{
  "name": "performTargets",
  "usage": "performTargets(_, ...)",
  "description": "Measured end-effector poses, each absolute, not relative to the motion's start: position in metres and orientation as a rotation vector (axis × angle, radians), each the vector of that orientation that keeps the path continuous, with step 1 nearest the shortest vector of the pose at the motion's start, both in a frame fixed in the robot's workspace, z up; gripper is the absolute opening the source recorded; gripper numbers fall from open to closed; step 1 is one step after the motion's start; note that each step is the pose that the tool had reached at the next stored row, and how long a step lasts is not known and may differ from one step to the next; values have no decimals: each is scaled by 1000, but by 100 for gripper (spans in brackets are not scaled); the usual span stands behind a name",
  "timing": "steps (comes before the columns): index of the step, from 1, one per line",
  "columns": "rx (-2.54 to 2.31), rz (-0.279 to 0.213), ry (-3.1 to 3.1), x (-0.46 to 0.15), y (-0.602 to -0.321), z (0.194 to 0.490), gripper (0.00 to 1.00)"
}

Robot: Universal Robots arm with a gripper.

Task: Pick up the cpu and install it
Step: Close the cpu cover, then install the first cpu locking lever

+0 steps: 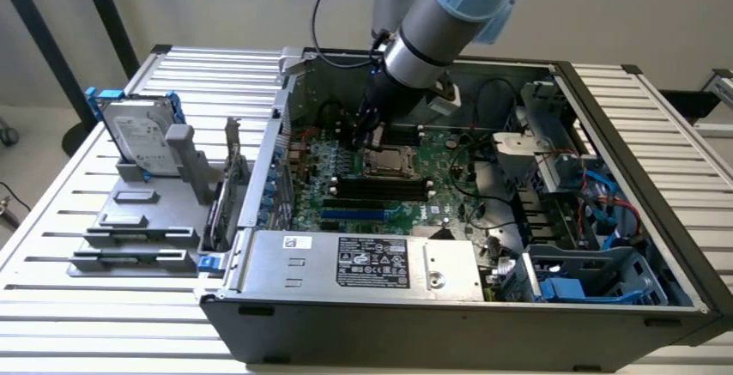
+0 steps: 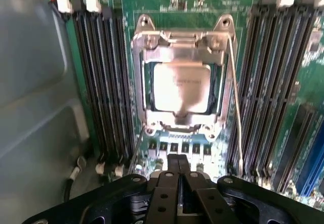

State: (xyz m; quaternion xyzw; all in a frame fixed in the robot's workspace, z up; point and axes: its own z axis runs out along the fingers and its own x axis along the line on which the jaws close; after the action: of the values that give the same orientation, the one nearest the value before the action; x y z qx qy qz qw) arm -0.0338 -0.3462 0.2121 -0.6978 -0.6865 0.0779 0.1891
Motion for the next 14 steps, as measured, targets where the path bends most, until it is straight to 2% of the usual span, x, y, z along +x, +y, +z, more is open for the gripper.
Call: performTargets(14,-1960,216,-1930,-38,-346,213,11)
